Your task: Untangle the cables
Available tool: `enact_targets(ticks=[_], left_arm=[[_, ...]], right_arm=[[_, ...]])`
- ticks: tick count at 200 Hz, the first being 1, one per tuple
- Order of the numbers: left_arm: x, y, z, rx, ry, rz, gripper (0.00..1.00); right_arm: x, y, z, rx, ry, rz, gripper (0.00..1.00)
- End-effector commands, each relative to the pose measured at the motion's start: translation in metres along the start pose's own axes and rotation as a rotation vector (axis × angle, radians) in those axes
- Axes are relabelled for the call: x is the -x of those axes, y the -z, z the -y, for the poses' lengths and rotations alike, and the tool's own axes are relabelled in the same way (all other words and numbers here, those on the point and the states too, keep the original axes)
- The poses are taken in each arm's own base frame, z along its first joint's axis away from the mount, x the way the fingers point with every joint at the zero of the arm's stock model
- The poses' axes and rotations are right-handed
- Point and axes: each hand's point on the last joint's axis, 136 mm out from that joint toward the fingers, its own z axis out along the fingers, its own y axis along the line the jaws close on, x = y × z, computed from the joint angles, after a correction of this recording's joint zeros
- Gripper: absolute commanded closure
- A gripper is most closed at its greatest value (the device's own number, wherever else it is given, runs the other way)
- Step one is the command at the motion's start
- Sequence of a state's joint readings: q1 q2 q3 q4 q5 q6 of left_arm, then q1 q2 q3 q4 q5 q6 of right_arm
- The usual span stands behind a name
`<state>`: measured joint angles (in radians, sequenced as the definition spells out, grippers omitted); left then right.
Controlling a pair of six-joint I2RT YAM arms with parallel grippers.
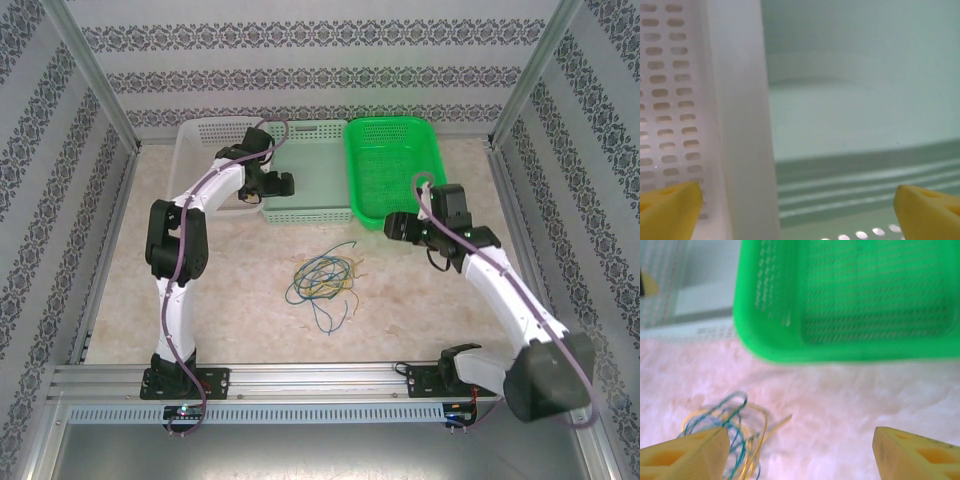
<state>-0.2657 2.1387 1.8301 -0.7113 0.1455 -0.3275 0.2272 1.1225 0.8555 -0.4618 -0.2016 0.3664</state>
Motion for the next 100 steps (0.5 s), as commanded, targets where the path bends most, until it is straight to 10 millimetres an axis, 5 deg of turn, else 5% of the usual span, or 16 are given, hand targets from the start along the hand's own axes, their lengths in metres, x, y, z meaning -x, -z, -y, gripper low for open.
enact_targets(ticks=[1, 41, 100], left_arm=[[-0.001, 0.048, 0.014, 0.025, -0.015, 0.062, 0.0], [-0.012, 0.078, 0.026, 0.016, -0.058, 0.149, 0.0], [-0.025, 0.078, 0.043, -0.08, -0.068, 0.153, 0.0]], right_arm=[[-0.046, 0.005, -0.009, 0.034, -0.066, -0.063, 0.25], [-0.098, 0.016, -0.023, 0.048, -0.019, -0.027, 0.25], [-0.116, -0.001, -0.04, 0.07, 0.089, 0.062, 0.19]])
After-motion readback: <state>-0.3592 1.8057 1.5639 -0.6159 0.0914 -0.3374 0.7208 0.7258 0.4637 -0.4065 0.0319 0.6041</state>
